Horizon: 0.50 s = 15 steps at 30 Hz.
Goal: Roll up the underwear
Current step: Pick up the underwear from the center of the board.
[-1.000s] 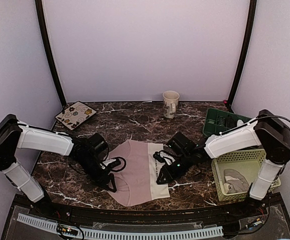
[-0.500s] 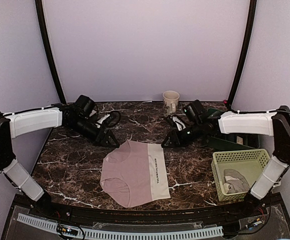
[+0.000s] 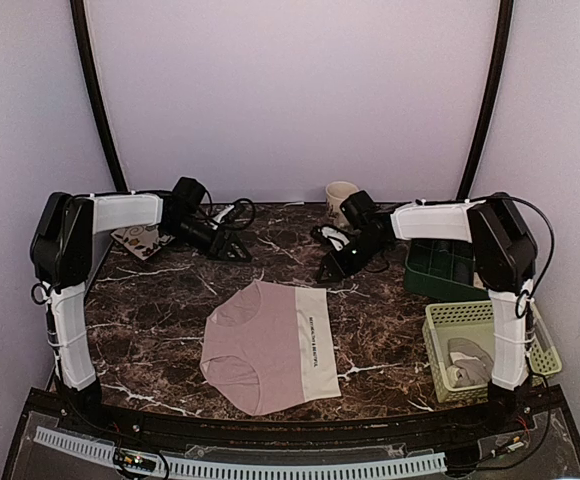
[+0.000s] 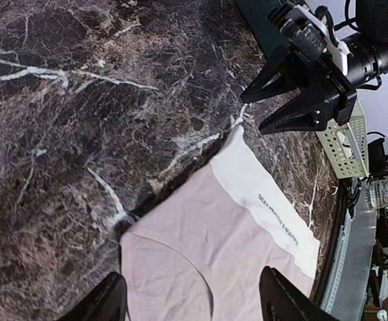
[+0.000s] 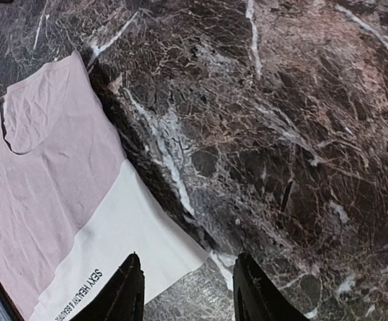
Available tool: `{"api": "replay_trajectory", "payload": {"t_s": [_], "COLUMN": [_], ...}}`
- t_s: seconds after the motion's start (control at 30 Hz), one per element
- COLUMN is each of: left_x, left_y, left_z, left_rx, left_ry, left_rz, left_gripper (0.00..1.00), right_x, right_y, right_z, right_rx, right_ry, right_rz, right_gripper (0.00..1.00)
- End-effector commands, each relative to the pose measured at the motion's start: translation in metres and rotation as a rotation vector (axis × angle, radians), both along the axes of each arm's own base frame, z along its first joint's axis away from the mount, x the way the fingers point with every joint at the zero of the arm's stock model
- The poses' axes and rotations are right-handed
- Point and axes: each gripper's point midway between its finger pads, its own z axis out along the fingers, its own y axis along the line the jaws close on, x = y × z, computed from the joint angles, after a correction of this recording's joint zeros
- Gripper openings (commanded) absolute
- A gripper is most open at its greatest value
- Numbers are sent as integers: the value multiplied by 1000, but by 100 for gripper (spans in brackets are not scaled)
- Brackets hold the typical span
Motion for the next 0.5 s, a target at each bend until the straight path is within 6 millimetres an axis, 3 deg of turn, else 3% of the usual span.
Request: {"api": "replay_trajectory", "payload": {"t_s": [0.0, 0.23, 0.47], "left_x": [6, 18, 21], "left_y": [-6, -11, -16], "left_z": [3, -15, -35], "left_rx": [-21, -22, -35], "left_ry": [-25, -28, 32], "left_rz": [-78, -99, -119], "left_gripper": [70, 68, 65], "right_x": [1, -2, -23], "right_y": [9, 12, 10], "right_z": [-12, -40, -56], "right_rx": [0, -23, -23], "right_ry": [9, 59, 165], "right_rz": [120, 181, 235], "right_gripper": [43, 39, 32]}}
